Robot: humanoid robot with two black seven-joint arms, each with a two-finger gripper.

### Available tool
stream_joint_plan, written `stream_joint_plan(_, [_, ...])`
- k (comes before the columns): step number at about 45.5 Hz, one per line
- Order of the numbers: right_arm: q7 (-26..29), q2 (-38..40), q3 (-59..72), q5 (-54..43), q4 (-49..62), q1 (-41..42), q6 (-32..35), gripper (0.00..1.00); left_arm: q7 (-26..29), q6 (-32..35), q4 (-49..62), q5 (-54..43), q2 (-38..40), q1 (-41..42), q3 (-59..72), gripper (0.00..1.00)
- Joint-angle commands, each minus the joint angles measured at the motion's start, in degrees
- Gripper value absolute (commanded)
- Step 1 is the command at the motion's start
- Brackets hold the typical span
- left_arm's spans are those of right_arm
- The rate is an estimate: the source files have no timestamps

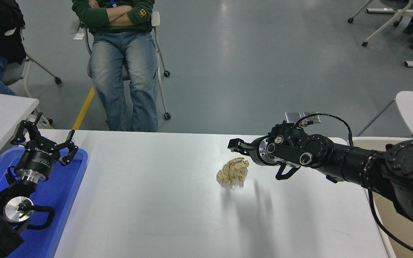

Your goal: Clean the table surface

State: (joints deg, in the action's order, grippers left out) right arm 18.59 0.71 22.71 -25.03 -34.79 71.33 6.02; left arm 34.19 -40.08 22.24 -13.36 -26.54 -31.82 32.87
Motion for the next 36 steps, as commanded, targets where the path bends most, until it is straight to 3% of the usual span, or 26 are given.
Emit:
stream_joint_plan(1, [1.8, -0.71, 2.43, 0.86, 4.38, 0.74, 3.3, 1.0, 0.0, 0.0, 0.0, 0.0, 0.0, 0.0, 0.0, 1.0])
stream_joint_plan(14, [1.8, -0.71, 1.37, 6.05, 2.54, 0.83, 5.06, 1.0, 0.0, 0.0, 0.0, 0.0, 0.0, 0.0, 0.0, 1.0])
stream_joint_plan(36, [1.01, -0.71, -5.84, 6.14, 0.25, -4.09, 3.74, 0.99, 0.0, 0.0, 0.0, 0.0, 0.0, 0.0, 0.0, 1.0])
